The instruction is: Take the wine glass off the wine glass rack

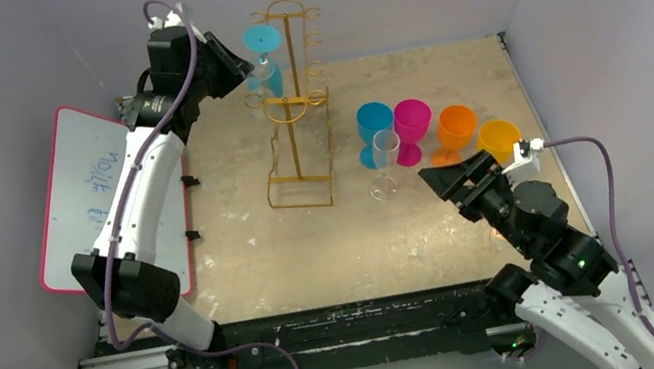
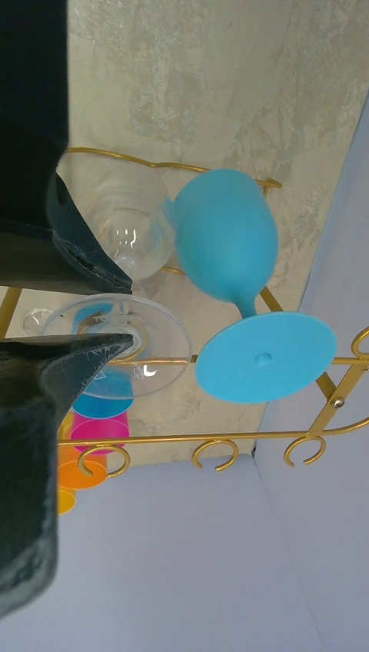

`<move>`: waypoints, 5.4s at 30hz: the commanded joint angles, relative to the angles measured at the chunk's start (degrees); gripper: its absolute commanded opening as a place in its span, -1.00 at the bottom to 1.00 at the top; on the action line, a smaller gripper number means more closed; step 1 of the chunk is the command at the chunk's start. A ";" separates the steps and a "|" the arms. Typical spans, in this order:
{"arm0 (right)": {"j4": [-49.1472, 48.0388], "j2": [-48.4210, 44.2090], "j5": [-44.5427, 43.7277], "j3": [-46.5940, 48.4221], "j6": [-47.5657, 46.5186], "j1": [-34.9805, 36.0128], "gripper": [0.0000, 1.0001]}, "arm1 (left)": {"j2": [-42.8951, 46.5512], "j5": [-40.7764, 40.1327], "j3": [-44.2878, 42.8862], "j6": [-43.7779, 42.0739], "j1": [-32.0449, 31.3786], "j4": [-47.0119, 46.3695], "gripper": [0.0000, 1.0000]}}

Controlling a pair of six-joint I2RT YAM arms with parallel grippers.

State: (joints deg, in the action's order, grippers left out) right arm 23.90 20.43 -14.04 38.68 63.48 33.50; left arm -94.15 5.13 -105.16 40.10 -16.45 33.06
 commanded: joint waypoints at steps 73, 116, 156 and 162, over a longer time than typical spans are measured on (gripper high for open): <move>10.86 -6.70 -7.87 3.43 4.96 0.35 1.00 | 12.11 5.86 19.92 30.70 5.46 -33.39 -1.00; 11.13 -8.55 -8.05 3.60 7.73 0.35 1.00 | 19.24 -11.58 17.41 17.59 5.55 -19.09 -1.00; -12.04 -1.39 10.44 -1.34 -3.65 0.41 1.00 | 48.39 10.33 53.73 15.86 1.88 -7.67 -1.00; -21.29 6.98 21.98 -1.64 -6.21 0.34 1.00 | 51.06 15.72 59.91 17.11 -2.82 -14.16 -1.00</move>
State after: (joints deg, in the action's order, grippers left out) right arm 13.63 22.87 -2.48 37.21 61.17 33.50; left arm -43.97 16.21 -47.53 56.82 -15.94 26.92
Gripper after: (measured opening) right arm 0.998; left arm 0.068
